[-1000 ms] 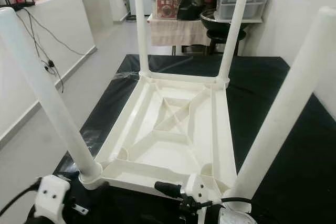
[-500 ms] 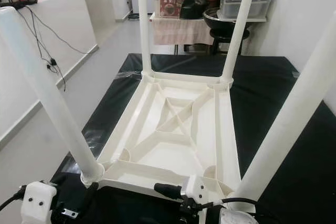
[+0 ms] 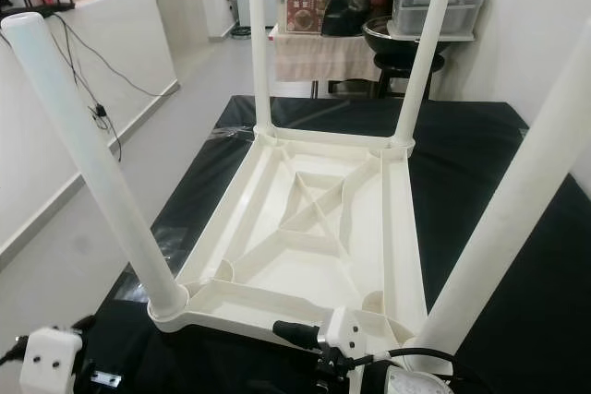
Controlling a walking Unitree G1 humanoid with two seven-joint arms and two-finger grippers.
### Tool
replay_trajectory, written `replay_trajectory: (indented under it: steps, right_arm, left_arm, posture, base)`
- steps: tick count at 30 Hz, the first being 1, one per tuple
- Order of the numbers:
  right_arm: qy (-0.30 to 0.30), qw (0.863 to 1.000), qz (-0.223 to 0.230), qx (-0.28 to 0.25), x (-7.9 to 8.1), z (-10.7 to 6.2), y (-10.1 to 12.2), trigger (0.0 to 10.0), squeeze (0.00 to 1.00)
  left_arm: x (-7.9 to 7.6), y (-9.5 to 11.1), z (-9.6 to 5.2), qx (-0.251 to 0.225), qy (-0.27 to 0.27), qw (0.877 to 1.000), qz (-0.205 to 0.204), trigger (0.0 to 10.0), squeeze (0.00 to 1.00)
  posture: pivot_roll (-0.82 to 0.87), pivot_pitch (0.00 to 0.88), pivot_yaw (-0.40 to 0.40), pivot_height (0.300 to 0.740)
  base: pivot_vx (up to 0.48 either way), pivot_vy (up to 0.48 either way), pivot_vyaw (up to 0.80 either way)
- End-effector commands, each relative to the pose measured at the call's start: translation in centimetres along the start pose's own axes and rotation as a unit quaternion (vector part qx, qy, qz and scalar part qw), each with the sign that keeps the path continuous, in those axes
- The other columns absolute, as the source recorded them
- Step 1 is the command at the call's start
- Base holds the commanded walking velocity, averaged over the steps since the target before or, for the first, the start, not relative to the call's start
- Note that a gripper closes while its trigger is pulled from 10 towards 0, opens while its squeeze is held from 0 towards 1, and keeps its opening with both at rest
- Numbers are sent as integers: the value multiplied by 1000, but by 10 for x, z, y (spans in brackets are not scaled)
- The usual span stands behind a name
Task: Building children table
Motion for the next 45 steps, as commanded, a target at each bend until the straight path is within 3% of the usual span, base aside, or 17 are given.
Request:
replay_trajectory:
  steps: [1,6,8,9,10,11,14,21,26,33,39,45]
  right_arm:
    - [2,1000,5,4,2,3,-2,10000,0]
    - [-1,1000,2,4,2,3,-1,10000,0]
    - [-1,1000,2,4,2,3,-1,10000,0]
    - [-2,1000,1,4,2,3,-1,10000,0]
    - [-2,1000,1,4,2,3,-1,10000,0]
    - [-4,1000,1,4,2,3,-1,10000,0]
    - [-5,1000,0,5,2,3,-1,10000,0]
    - [-7,1000,4,3,2,2,-1,10000,0]
    - [-5,1000,5,3,2,2,-2,10000,0]
    - [-7,1000,1,6,2,2,-2,10000,0]
    - [-62,998,-15,13,-12,-8,5,10000,0]
    - [-62,998,8,8,-13,-14,12,10000,0]
  left_arm:
    - [8,0,6,5,3,1000,2,10000,1000]
    - [9,3,29,1,-29,1000,-2,10000,1000]
    - [9,3,29,1,-29,1000,-2,10000,1000]
    - [7,3,34,3,-41,999,-3,10000,769]
    - [7,3,34,3,-41,999,-3,10000,769]
    - [-2,3,42,13,-83,996,-18,10000,0]
    - [-7,3,44,21,-105,994,-25,10000,0]
    - [-18,-11,31,74,-154,984,-48,10000,0]
    - [-19,-13,30,80,-161,982,-49,10000,0]
    - [-13,-3,44,54,-152,986,-40,10000,0]
    - [-16,6,70,28,-158,987,-25,10000,0]
    - [-20,8,77,26,-167,985,-25,10000,0]
  posture:
    - [-29,0,27,740]
    - [-47,0,30,740]
    - [-47,0,30,740]
    - [-48,0,29,740]
    - [-48,0,29,740]
    - [-54,0,32,740]
    - [-57,0,34,740]
    - [-50,0,34,740]
    - [-47,0,29,740]
    - [-55,0,27,740]
    - [-95,0,39,740]
    - [-114,0,52,740]
  base:
    - [0,0,0]
    - [0,0,0]
    - [0,0,0]
    - [0,0,0]
    - [0,0,0]
    - [0,0,0]
    - [0,0,0]
    - [0,0,0]
    - [0,0,0]
    - [0,0,0]
    - [0,0,0]
    - [0,0,-267]
Point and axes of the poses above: a point about 5 cm out from each wrist's last joint towards the gripper, its own z axis pointing out of the wrist towards the gripper, its own y axis along the axis of the wrist's last joint, x = y × z, the point moved 1 cm from there along z, pointing out of the wrist towards the gripper, and after that the axes turned 15 degrees about -z, right-handed, at the moved point
